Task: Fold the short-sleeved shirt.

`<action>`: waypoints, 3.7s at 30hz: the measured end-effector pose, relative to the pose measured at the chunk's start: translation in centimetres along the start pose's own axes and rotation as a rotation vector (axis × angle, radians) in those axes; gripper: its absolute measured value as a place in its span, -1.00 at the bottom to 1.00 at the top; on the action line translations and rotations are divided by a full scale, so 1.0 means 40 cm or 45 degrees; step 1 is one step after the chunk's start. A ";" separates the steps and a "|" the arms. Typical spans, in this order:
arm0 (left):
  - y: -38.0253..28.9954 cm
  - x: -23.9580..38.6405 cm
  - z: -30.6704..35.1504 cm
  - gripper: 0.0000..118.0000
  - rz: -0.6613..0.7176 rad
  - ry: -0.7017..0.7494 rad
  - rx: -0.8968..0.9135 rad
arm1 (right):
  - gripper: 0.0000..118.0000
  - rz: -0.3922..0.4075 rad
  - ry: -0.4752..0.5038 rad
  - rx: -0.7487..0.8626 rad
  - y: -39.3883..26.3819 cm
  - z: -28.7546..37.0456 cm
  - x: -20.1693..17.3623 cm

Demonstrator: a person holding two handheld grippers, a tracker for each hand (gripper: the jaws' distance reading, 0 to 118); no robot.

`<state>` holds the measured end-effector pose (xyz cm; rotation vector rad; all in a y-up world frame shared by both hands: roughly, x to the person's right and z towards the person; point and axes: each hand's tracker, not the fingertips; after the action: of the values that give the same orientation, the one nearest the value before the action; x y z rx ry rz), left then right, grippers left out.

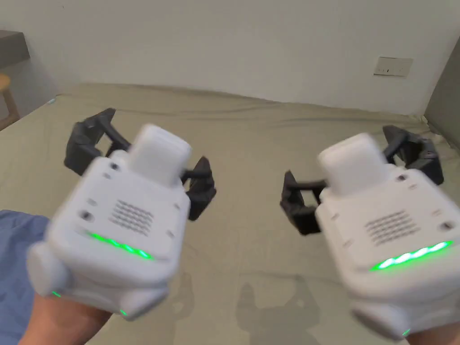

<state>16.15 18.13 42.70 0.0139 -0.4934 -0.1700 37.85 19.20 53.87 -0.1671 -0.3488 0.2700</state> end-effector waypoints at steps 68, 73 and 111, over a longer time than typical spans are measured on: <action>-0.057 -0.139 0.041 -1.00 -0.122 0.445 -0.064 | -0.98 -0.164 0.215 0.031 -0.023 -0.097 -0.121; -0.064 -0.238 0.133 -1.00 -0.166 0.610 -0.094 | -0.98 -0.108 0.373 0.065 0.004 -0.105 -0.243; -0.500 -0.675 -0.136 -1.00 0.301 0.493 -0.822 | -0.98 0.024 0.600 -0.081 -0.015 -0.278 -0.568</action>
<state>-7.87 2.73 24.13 -0.6304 -0.0355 -0.0847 21.44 10.80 36.56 -0.2894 0.1117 0.2304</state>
